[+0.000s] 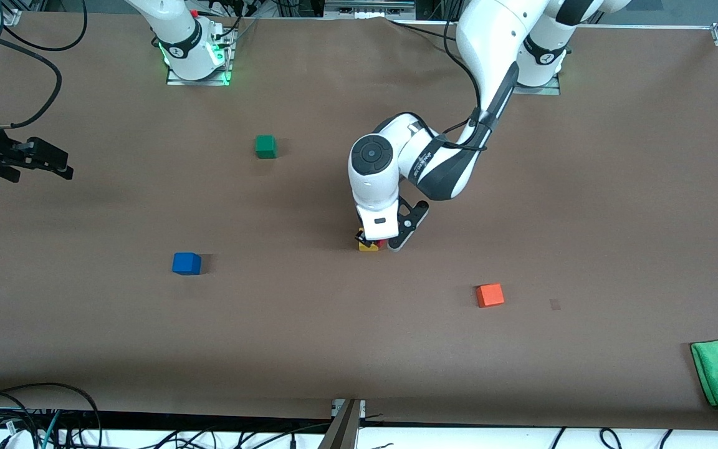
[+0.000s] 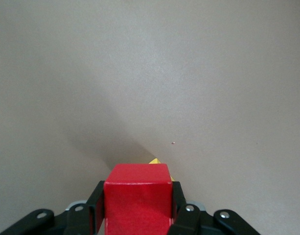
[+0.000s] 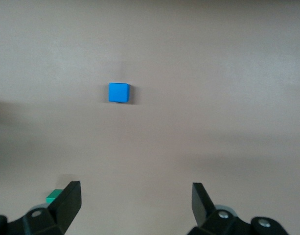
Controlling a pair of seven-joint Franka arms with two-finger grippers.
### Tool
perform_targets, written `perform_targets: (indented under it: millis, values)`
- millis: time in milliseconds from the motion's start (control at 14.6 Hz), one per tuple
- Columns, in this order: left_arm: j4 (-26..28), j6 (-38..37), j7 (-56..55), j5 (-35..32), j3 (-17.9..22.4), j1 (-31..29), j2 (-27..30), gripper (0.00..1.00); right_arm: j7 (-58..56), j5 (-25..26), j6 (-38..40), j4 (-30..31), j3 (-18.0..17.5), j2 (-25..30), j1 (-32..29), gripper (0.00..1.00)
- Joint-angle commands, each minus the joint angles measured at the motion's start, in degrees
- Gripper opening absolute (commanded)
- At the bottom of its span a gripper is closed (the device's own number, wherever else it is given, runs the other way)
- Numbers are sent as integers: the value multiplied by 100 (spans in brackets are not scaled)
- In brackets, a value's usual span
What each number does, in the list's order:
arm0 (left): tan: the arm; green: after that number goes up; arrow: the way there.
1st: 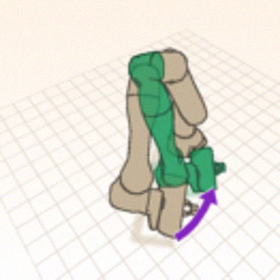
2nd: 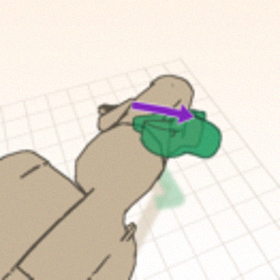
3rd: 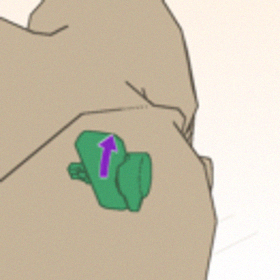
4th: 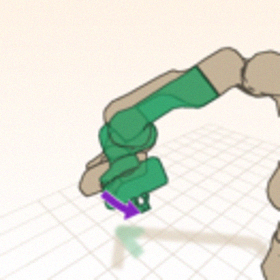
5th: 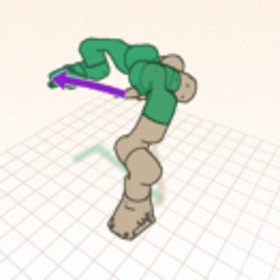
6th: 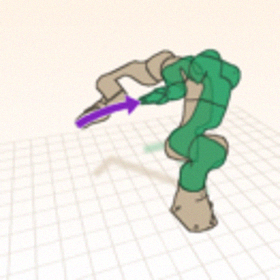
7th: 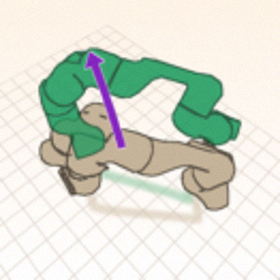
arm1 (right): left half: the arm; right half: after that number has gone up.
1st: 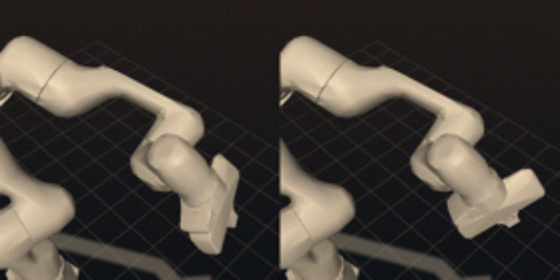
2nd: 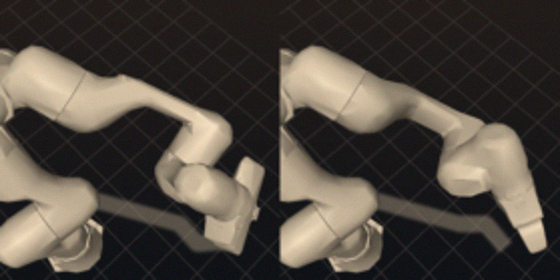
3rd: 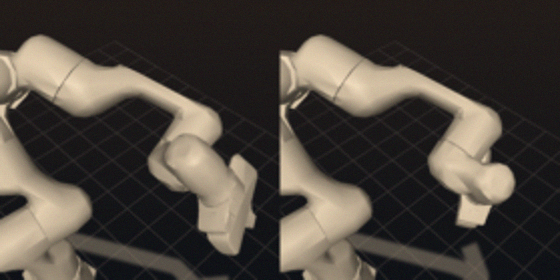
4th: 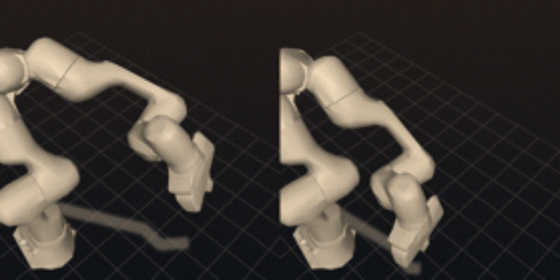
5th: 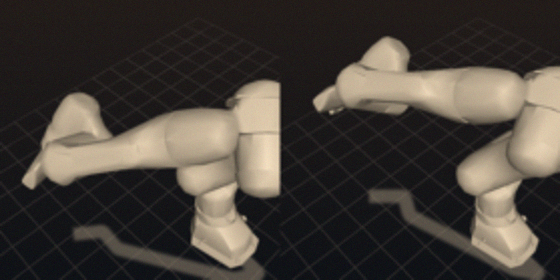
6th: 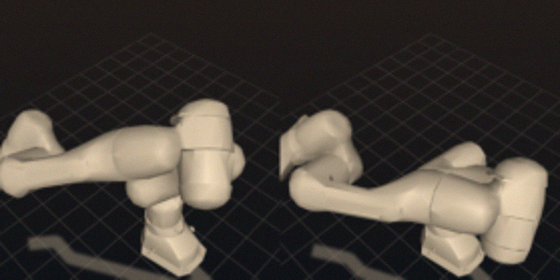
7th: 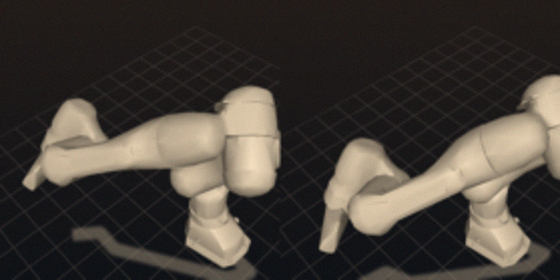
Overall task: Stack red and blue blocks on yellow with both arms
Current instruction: 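Lower the red cube onto the yellow cube with the left gripper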
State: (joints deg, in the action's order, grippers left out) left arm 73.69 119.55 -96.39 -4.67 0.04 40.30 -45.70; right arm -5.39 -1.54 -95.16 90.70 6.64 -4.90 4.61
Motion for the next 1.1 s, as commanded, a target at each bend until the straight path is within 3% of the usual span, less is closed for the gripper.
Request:
perform_targets:
  millis: [0, 1030]
  values:
    - [-171, -10, -90, -148, 49, 109, -61, 0, -67, 57, -20, -53, -5, -90, -56, 100]
    - [-232, 315, -512, -148, 58, 145, -211, 0, -76, 83, -81, -61, -13, -275, -30, 100]
